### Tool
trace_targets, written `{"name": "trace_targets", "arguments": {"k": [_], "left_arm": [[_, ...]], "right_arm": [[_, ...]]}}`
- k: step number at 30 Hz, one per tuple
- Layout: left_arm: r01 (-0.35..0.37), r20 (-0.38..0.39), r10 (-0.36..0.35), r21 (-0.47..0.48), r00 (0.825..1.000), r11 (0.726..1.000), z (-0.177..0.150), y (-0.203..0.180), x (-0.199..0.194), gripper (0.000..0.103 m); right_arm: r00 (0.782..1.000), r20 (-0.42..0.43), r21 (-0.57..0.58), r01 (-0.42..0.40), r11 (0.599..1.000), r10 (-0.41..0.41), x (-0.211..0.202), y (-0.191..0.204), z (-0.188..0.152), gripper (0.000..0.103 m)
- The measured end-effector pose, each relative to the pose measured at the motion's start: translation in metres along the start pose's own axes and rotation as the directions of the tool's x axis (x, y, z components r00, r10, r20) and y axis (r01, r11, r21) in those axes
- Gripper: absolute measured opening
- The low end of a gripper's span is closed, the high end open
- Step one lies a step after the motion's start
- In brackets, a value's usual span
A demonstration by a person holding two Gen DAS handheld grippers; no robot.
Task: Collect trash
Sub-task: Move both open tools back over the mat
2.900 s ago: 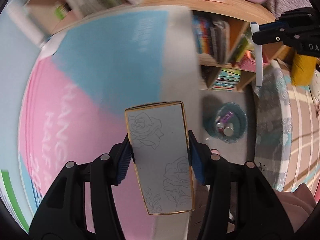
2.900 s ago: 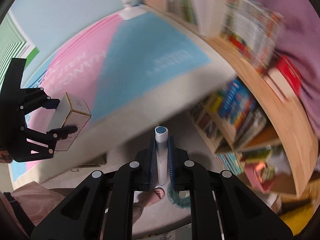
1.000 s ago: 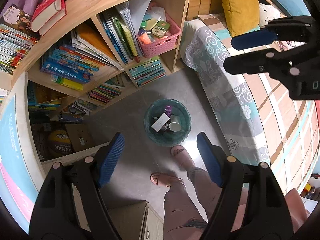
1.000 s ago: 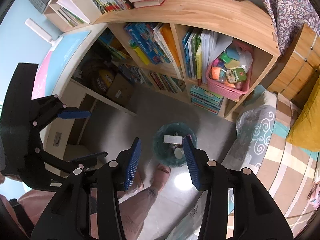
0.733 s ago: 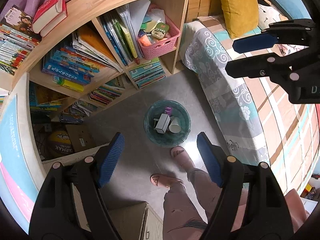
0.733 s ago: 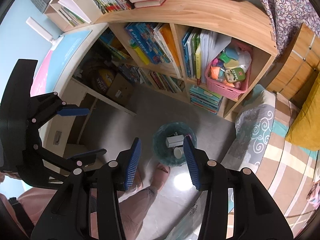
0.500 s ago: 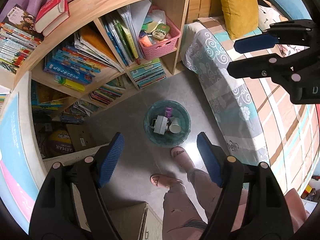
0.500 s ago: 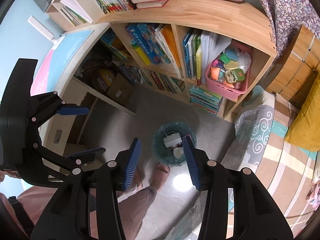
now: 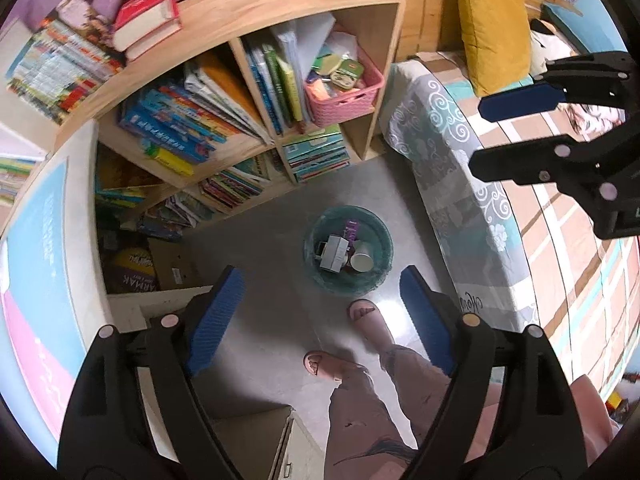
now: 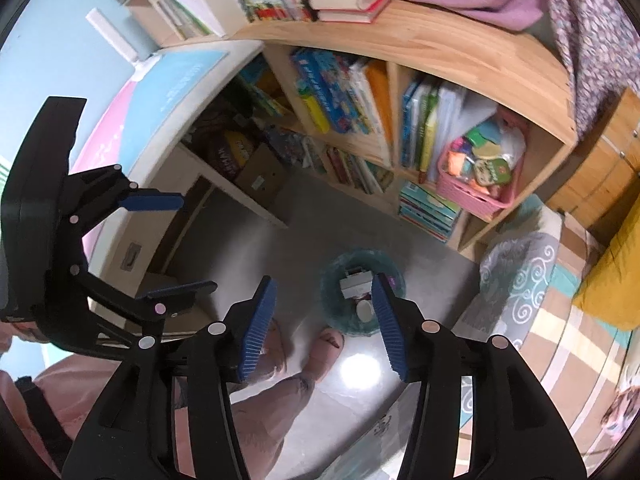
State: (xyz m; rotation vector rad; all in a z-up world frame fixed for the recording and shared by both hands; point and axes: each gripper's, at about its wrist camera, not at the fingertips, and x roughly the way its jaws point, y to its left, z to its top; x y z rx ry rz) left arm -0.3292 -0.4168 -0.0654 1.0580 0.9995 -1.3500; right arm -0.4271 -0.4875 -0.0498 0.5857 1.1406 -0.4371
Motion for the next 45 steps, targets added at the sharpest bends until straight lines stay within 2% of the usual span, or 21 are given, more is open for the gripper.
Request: {"name": "trace_targets", "arguments": {"k": [5,7,12,15,18,21,27,32,38,42,45], "left_arm": [[-0.028,0.022,0.029,-0.061,0.999,0.998,-0.017,0.02,-0.011,0.087],[-0.031,0.029,0.034,-0.089,0.999,0.996,-0.024,0.028,-0.015,0.092],[-0.044,0.036,0.051,-0.168,0.998,0.985,-0.041,0.049,-0.022,0.095],[-0.053,0.039,0.063,-0.215,0.997,0.975,-0.054,0.062,-0.026,0.096],[-0.066,0.048,0.082,-0.273,0.995,0.96,-0.068,0.078,-0.033,0.096],[-0.084,0.054,0.109,-0.34,0.993,0.937,-0.087,0.096,-0.042,0.096],[-0.138,0.043,0.178,-0.462,0.983,0.876,-0.125,0.13,-0.058,0.096],[-0.18,0.025,0.233,-0.56,0.972,0.809,-0.16,0.155,-0.07,0.096],[-0.199,0.004,0.266,-0.651,0.964,0.732,-0.202,0.179,-0.079,0.096],[-0.202,-0.012,0.28,-0.721,0.96,0.663,-0.234,0.192,-0.085,0.096],[-0.205,-0.024,0.295,-0.773,0.955,0.6,-0.261,0.202,-0.089,0.096]], "right_arm": [[1.0,-0.007,-0.06,-0.006,0.998,0.006,0.002,0.022,0.009,0.06],[1.0,-0.005,-0.087,-0.012,0.996,0.011,0.003,0.032,0.014,0.067],[1.0,-0.002,-0.15,-0.025,0.988,0.025,0.008,0.056,0.025,0.075],[0.999,-0.003,-0.188,-0.038,0.982,0.038,0.012,0.071,0.034,0.077],[0.999,0.003,-0.222,-0.047,0.974,0.048,0.015,0.087,0.044,0.088],[0.998,-0.001,-0.27,-0.063,0.961,0.065,0.02,0.104,0.054,0.089],[0.995,-0.027,-0.364,-0.098,0.926,0.095,0.037,0.15,0.077,0.09],[0.991,-0.05,-0.454,-0.133,0.881,0.123,0.05,0.196,0.094,0.09],[0.985,-0.076,-0.538,-0.171,0.825,0.155,0.062,0.248,0.104,0.09],[0.98,-0.102,-0.583,-0.199,0.788,0.173,0.073,0.284,0.107,0.09],[0.975,-0.124,-0.614,-0.223,0.757,0.187,0.081,0.314,0.107,0.09]]}}
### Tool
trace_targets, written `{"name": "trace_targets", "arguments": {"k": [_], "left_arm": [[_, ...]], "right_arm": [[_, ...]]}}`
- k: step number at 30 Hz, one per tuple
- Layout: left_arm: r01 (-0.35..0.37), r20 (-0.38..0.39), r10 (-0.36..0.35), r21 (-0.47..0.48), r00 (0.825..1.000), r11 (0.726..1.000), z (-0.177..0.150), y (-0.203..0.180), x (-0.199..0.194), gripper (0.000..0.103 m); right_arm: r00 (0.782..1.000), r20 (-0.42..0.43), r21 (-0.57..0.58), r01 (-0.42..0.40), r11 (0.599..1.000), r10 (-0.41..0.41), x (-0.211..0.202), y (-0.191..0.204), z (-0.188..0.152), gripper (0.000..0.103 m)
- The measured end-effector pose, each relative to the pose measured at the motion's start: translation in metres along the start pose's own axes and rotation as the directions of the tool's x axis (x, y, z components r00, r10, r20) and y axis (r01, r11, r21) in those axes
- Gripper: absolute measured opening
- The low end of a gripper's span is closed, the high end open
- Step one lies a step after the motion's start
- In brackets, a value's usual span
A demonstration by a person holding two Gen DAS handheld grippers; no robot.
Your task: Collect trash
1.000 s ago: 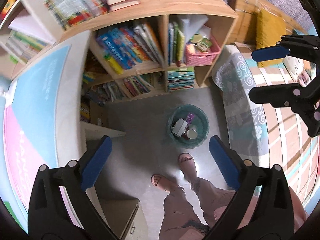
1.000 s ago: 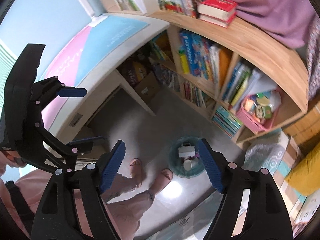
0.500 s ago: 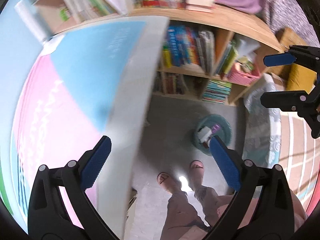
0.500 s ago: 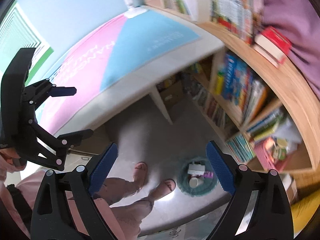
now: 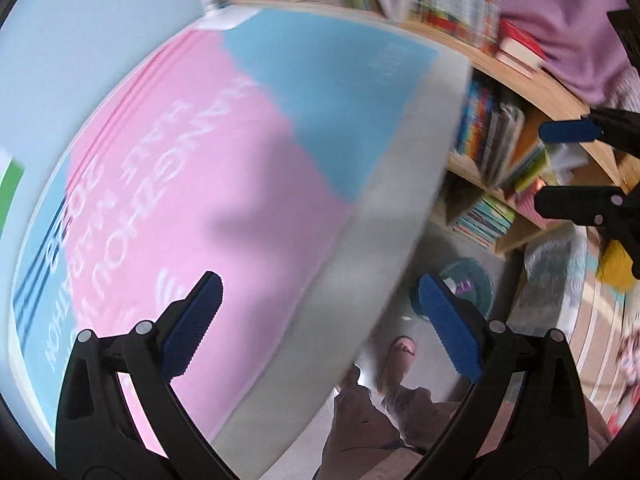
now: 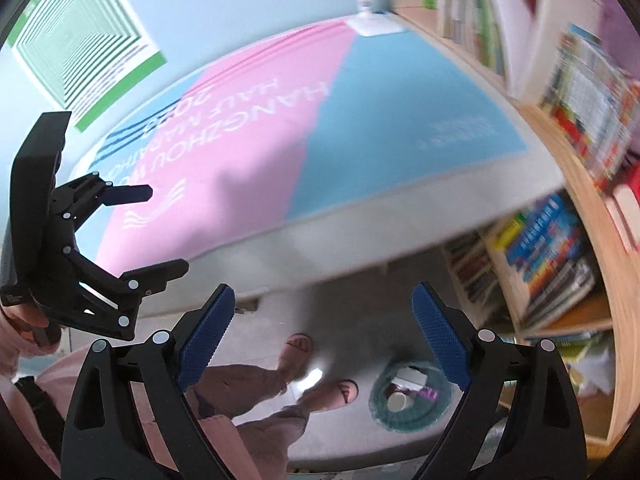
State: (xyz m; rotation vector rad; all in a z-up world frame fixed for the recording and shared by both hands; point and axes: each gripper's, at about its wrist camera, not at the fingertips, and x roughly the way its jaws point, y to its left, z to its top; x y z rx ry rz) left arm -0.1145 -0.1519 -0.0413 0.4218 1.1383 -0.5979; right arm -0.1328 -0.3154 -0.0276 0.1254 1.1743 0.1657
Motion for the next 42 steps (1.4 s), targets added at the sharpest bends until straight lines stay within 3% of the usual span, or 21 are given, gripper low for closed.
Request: {"name": "trace_targets", "arguments": {"k": [9,16,21,30,42], "left_arm": [[-0.073,-0.001,0.075,-0.196,0.997,0.978,-0.024,0.08,-0.003,0.096],[-0.13,-0.011,0.134,-0.34,0.991,0.931,-0.046,0.139,-0.006,0.096],[-0.144,-0.008,0.156,-0.445,0.988,0.884,-0.059,0.17,-0.015,0.096],[-0.211,-0.053,0.219,-0.566,0.974,0.797,-0.07,0.192,-0.02,0.096],[-0.246,-0.091,0.248,-0.655,0.964,0.715,-0.053,0.19,-0.015,0.096]], "right_arm": [[0.999,-0.011,-0.101,-0.032,0.994,0.031,0.037,0.057,0.047,0.09],[0.997,0.001,-0.126,-0.07,0.99,0.071,0.066,0.103,0.08,0.09],[0.997,0.011,-0.16,-0.078,0.984,0.08,0.082,0.134,0.1,0.09],[0.993,-0.01,-0.226,-0.114,0.968,0.115,0.107,0.167,0.135,0.09],[0.989,-0.068,-0.329,-0.143,0.934,0.128,0.124,0.156,0.161,0.09]]}}
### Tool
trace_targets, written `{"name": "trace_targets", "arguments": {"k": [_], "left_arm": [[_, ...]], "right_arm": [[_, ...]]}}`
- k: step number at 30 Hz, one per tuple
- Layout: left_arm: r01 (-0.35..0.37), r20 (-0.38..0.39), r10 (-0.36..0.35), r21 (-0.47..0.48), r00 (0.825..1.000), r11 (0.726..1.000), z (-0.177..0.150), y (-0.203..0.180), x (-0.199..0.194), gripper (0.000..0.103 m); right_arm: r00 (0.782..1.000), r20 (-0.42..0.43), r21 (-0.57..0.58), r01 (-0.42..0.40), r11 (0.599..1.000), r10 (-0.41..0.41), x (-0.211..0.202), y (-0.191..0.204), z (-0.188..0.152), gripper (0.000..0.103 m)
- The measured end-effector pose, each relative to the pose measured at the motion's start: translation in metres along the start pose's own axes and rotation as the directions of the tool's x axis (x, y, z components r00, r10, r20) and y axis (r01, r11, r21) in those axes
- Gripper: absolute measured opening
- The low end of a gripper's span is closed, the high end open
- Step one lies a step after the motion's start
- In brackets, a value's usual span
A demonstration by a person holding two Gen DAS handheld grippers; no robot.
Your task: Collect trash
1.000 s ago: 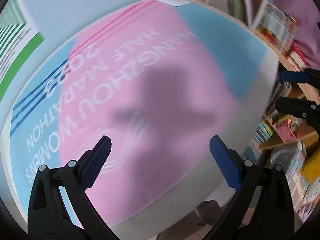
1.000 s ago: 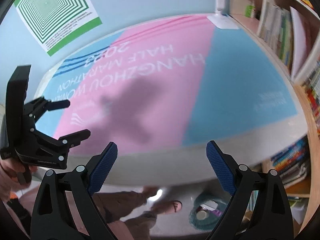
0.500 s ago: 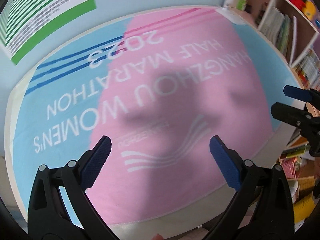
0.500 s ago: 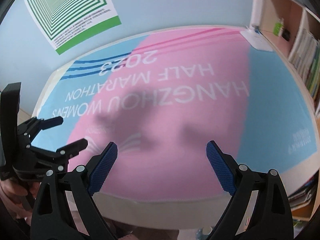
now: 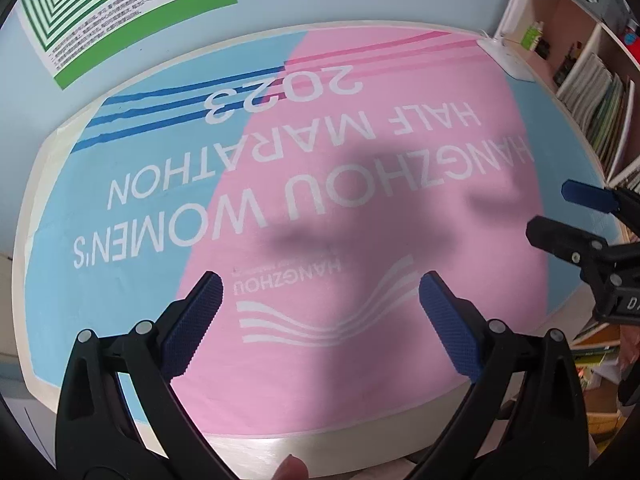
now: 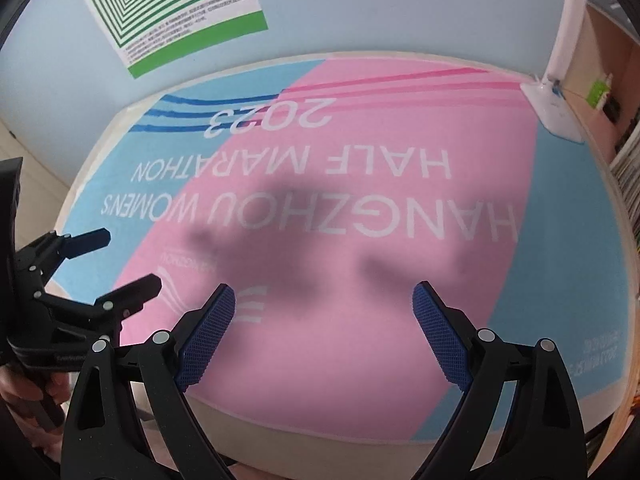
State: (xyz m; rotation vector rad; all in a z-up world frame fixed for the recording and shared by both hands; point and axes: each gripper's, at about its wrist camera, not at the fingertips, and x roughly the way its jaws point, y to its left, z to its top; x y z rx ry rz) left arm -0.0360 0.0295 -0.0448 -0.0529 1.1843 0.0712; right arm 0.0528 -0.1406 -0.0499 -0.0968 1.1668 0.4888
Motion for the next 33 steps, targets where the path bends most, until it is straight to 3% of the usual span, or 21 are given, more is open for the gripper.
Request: {"name": "trace_targets", "arguments": {"k": [17,33], "left_arm": [[-0.034,0.025,0.033,0.026,0.999,0.999,0.02,-0.001,0.005,0.096],[-0.018,0.014,0.017,0.016,1.0,1.0,0.021,0.004,0.01,0.096]], "right_arm": [[1.0,0.015,0.021,0.001,1.0,-0.001,0.005,-0.01,0.014,0.09],[1.0,0.007,0.019,-0.005,1.0,0.005,0.01,-0.003,0.02,0.09]]}}
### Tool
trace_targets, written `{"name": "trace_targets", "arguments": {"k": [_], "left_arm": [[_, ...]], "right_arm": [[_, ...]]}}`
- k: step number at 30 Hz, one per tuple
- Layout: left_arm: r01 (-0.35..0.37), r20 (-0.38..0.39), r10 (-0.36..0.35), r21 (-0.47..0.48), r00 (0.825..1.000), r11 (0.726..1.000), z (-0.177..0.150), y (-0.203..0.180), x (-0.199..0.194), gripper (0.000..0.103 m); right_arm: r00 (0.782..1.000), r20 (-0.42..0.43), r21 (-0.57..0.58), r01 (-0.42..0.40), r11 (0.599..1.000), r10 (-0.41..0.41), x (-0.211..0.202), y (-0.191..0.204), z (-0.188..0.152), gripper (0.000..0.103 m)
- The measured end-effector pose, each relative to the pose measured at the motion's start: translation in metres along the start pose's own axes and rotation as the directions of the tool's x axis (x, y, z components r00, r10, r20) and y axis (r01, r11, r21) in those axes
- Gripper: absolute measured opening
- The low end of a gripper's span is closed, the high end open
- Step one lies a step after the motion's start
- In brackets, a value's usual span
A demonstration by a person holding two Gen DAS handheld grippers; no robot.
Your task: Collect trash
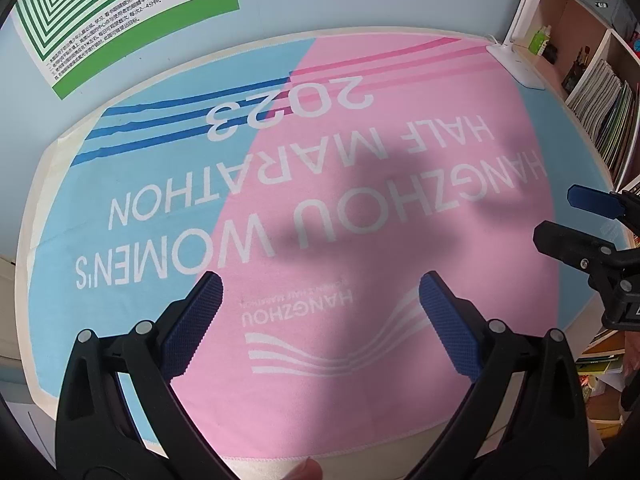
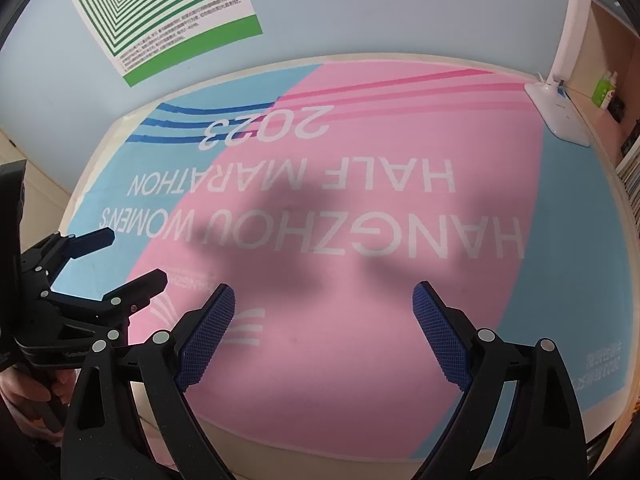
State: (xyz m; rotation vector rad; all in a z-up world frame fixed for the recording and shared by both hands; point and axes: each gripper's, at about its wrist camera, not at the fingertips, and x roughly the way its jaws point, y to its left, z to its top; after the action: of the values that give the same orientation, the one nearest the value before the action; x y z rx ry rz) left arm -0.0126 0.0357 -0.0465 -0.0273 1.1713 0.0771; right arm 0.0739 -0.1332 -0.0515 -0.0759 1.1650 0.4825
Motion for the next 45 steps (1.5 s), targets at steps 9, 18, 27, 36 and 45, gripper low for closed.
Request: {"name": "trace_targets", "arguments": {"k": [9,18,27,36,45], "left_arm": [[0.005,0.003,-0.005,0.001,1.0,1.0,0.0018,-0.0019,0.0013,0.096],[0.001,0.005,-0.001,0.003,1.0,1.0,0.0023,-0.0015,0.001,0.096],[-0.001,0.006,0.001,0.002,1.0,1.0,0.0016,-0.0019,0.0009,0.096],[0.001,0.006,-0.001,-0.001,1.0,1.0,0.0016,-0.0018,0.0012,0.096],[0.008,0.003,-0.008,-0.001,1.0,1.0,0.0025,-0.0012,0.0009,0.096]], "right_arm": [[1.0,0.003,0.002,-0.004,1.0,0.004,0.0001,-0.0007,0.0018,0.09],[1.0,0.004,0.001,-0.004,1.0,0.004,-0.0001,-0.0026,0.0037,0.09],[1.0,0.003,0.01,-0.009,1.0,0.009,-0.0013,-0.0056,0.0046,0.09],[1.0,0.006,0.009,-0.005,1.0,0.005,-0.0012,-0.0046,0.0034,0.09],[1.0,0.007,0.014,-0.008,1.0,0.008,-0.0022,-0.0054,0.0034,0.09]]}}
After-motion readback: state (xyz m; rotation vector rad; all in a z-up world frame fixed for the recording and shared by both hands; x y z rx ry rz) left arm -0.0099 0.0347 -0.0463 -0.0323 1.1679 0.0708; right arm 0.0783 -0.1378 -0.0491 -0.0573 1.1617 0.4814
